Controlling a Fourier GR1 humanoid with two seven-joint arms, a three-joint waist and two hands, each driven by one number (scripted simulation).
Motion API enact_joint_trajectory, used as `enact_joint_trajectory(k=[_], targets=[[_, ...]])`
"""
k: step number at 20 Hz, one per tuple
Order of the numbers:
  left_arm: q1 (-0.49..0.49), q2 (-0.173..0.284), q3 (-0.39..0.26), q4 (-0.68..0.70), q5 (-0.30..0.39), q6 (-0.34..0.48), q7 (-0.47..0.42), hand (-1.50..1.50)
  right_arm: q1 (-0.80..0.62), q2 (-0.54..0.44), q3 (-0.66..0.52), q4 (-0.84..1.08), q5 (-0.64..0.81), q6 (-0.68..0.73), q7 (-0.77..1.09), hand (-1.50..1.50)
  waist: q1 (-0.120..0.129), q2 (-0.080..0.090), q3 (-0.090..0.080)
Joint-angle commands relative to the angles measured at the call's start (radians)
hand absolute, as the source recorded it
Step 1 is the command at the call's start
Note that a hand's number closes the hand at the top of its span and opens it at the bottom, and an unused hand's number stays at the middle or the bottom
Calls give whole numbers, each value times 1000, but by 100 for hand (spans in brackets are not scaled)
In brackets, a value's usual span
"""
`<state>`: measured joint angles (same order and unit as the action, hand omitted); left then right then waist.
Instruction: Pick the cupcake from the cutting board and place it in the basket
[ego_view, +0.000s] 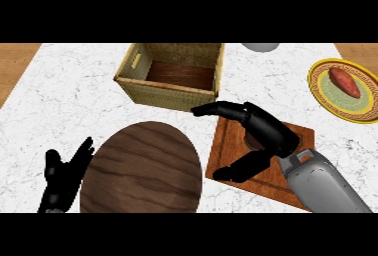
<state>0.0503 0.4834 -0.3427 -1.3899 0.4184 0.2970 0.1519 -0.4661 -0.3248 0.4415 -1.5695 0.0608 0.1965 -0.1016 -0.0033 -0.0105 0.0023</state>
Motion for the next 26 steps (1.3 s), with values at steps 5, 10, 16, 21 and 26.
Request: enact_joint_trajectory(k=[5,10,16,21,26], targets=[[34,-4,11,36,14,-18,11,0,-223,-337,-126,-101,131,163,191,-150,-16,1,-5],[42,-16,4,51,-3,-43,-23,0,-380,-470,-197,-76,22,417,279,-150,0,7,-6],[59,-35,-6,42,-25,-34,-27,0,-427,-609,-191,-21,-69,709,282,-150,6,9,-4],[46,18,42,9,-5,-78,23,0,-427,-645,-197,10,4,810,211,-150,15,12,-2],[42,-38,33,14,-46,-52,23,0,-395,-604,-230,31,77,806,143,-150,14,13,-2]])
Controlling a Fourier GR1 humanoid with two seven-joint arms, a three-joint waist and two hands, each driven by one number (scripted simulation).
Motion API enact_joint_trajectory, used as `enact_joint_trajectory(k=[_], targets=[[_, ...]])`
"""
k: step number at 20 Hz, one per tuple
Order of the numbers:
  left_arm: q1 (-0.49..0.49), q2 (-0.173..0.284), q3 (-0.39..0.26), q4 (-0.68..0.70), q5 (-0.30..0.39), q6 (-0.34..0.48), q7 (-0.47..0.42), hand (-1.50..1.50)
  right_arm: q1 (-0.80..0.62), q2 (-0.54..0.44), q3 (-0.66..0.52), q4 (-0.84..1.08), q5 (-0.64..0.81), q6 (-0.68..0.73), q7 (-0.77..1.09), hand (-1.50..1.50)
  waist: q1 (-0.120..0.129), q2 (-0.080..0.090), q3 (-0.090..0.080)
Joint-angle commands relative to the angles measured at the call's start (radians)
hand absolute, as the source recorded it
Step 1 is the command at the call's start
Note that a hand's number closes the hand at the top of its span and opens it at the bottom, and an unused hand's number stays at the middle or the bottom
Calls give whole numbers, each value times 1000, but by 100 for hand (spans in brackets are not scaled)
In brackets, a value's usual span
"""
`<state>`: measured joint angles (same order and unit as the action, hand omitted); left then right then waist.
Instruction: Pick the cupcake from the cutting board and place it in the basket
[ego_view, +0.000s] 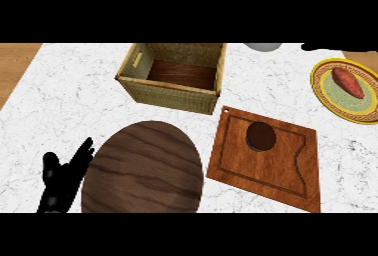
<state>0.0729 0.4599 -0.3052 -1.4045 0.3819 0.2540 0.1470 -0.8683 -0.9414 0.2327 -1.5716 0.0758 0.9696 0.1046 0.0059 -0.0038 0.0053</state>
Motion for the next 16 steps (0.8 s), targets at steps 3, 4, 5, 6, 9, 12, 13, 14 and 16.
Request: enact_joint_trajectory(k=[3,4,5,6,9,12,13,14,16], targets=[[-9,-48,-7,77,-39,7,30,0,71,79,-6,-34,67,-4,-11,-150,-4,4,-5],[46,-22,-12,0,-27,-12,46,0,47,114,11,-26,74,-2,33,-150,4,3,-6],[77,-43,-13,44,-41,-23,-40,0,120,89,-9,-29,98,-28,-38,-150,0,4,-5],[-28,-32,34,85,-30,-27,26,0,106,112,-18,-17,116,-25,-45,-150,-3,5,-5],[66,-10,20,-29,-27,-24,58,0,163,168,2,-5,182,-97,-78,-150,7,5,-4],[46,-55,16,62,-60,-32,-7,0,242,215,36,-50,238,-144,-89,-150,-3,5,-5],[69,-20,47,44,-28,-82,-9,0,223,257,36,-62,228,-142,-42,-150,0,4,-5],[14,-60,38,89,-45,-48,3,0,202,303,92,0,297,-189,-63,-150,6,8,-5],[64,-9,47,-18,-30,-84,63,0,232,239,39,14,316,-165,-142,-150,4,5,-5]])
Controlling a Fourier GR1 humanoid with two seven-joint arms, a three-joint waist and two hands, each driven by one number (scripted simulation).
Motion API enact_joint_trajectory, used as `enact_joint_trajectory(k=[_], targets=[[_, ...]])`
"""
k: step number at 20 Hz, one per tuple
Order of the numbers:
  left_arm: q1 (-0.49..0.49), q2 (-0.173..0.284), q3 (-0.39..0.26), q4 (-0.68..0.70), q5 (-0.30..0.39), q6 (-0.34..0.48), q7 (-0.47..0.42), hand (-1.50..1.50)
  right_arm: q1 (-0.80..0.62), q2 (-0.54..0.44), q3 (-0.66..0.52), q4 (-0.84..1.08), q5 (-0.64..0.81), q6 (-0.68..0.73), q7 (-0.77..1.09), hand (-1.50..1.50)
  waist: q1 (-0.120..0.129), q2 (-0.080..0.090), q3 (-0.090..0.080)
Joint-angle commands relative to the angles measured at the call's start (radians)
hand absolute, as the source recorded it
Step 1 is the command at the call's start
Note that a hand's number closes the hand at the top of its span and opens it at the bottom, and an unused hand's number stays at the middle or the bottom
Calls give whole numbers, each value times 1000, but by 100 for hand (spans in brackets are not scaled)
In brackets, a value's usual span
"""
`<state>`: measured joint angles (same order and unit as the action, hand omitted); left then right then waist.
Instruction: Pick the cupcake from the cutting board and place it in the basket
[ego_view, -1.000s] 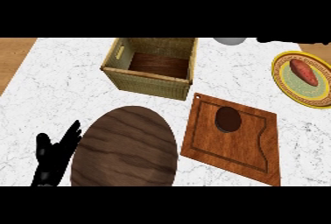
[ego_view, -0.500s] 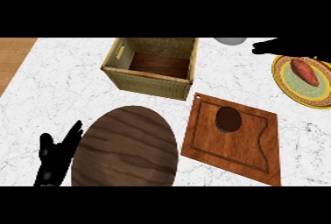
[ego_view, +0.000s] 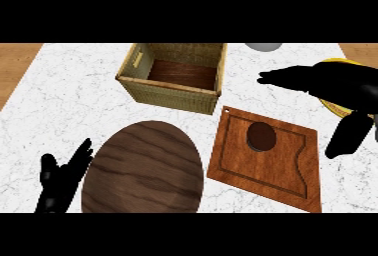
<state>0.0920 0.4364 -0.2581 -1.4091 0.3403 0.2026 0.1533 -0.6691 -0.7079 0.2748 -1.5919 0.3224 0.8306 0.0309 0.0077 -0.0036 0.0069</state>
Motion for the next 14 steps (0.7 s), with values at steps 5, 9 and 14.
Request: enact_joint_trajectory(k=[5,9,14], targets=[[10,-67,-11,81,-54,16,-2,0,94,57,90,9,203,-79,-59,-150,-6,4,-7],[-24,-39,42,49,-25,-22,67,0,141,94,105,73,286,-143,-127,-150,-5,5,-7],[7,-24,55,32,-40,-52,76,0,185,112,92,133,349,-208,-203,-150,-4,5,-7]])
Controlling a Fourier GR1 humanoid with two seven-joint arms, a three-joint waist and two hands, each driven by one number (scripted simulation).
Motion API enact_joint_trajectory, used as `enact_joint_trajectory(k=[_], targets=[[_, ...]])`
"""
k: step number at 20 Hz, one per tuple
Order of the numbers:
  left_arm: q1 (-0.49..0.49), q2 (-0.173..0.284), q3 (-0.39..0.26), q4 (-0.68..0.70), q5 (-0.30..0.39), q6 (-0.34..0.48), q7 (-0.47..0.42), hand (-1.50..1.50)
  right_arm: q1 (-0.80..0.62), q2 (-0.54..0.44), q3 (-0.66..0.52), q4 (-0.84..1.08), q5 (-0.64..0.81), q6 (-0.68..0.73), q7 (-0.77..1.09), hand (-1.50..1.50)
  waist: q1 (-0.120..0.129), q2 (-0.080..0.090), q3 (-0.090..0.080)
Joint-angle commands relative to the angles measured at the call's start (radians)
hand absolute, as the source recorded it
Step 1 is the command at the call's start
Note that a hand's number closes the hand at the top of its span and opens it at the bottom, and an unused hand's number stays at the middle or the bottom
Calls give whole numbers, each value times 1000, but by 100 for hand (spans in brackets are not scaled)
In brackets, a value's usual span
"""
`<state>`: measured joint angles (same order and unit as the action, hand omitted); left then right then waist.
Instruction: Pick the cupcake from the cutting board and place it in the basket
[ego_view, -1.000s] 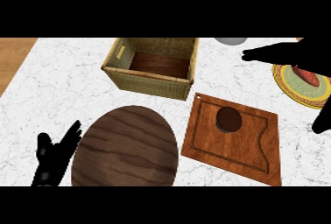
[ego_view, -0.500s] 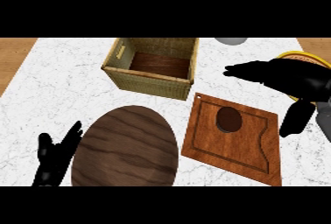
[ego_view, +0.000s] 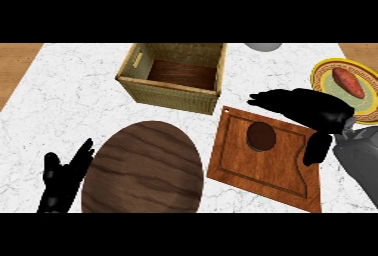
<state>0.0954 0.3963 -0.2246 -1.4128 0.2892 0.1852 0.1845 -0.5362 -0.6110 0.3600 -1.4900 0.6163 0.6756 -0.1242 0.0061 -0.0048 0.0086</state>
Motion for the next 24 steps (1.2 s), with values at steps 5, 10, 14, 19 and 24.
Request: enact_joint_trajectory(k=[5,10,14,19,24], targets=[[24,-46,8,38,-40,-2,22,0,7,53,-5,111,123,-64,-94,-150,1,6,-8],[-28,-70,18,83,-52,-25,24,0,-27,151,1,201,181,-133,-94,-150,3,7,-8],[51,-16,66,17,-24,-80,38,0,58,161,-12,147,196,-145,-97,-150,0,5,-9],[10,-73,54,51,-66,-65,28,0,-20,205,0,310,271,-174,-167,-150,4,7,-8],[9,-77,71,49,-79,-63,58,0,19,162,14,266,330,-147,-170,-150,-3,5,-9]])
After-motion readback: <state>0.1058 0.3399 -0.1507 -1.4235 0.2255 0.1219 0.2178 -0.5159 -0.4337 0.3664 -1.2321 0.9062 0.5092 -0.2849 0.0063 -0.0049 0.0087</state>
